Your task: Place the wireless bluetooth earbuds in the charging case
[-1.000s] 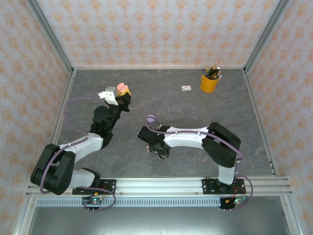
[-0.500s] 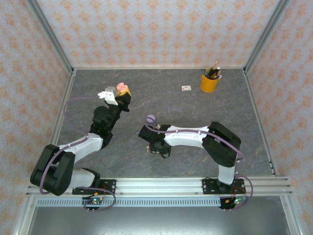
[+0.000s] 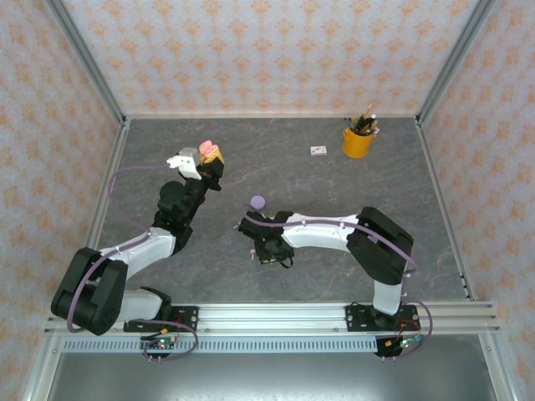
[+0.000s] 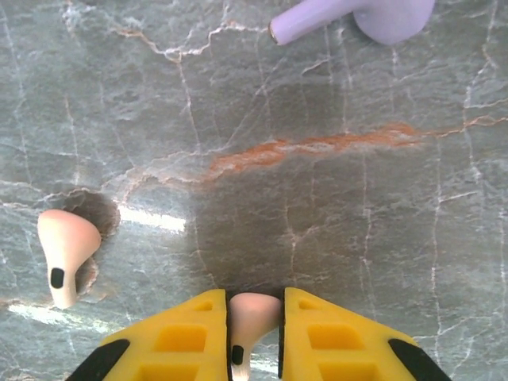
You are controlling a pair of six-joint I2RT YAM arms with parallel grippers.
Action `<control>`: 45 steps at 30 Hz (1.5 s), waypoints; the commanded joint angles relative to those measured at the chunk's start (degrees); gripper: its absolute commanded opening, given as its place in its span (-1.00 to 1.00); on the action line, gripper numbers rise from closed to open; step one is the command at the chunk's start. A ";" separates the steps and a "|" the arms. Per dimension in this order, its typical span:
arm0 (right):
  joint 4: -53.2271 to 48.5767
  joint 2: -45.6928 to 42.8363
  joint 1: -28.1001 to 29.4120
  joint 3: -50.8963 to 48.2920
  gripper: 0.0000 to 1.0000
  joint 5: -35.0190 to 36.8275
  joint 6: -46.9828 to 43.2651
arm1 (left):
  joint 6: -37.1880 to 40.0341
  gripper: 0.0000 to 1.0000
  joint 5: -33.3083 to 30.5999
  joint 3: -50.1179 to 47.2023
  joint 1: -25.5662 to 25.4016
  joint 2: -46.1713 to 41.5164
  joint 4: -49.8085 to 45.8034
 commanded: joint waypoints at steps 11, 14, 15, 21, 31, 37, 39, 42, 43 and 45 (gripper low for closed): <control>8.72 -12.14 -1.86 -9.25 -0.63 7.69 -4.96 | 2.16 -1.00 4.02 -2.46 -0.54 -1.95 1.77; 10.63 -14.58 -2.57 -10.44 -0.63 8.65 -6.12 | 2.33 -1.00 5.70 -3.48 -0.63 -1.82 2.69; 11.16 -15.45 -3.00 -10.79 -0.63 8.67 -6.52 | 2.41 -1.00 6.26 -3.84 -0.61 -1.83 3.04; 13.89 -22.16 -6.31 -12.48 -0.63 8.85 -9.11 | 3.29 -1.00 10.87 -5.29 -1.45 -2.02 3.90; 13.34 -34.44 -12.74 -11.63 -0.61 8.59 -13.51 | 5.98 -1.00 24.87 -3.70 -5.11 0.38 5.08; 11.49 -38.55 -14.97 -8.33 -0.61 8.59 -15.66 | 11.55 -1.00 31.43 -1.84 -7.93 0.01 -1.48; 11.54 -39.28 -15.54 -7.28 -0.60 8.59 -16.18 | 12.48 -1.00 31.72 -1.78 -8.61 0.05 -1.66; 12.23 -39.51 -16.21 -5.51 -0.60 8.07 -16.97 | 14.47 -1.00 31.81 -0.66 -9.95 0.52 -3.90; 12.55 -39.52 -16.34 -4.89 -0.60 7.91 -17.30 | 15.48 -1.00 31.85 -0.10 -10.56 0.86 -4.89; 13.10 -39.47 -16.48 -3.75 -0.60 7.80 -18.06 | 17.87 -1.00 30.97 0.91 -11.81 1.40 -6.47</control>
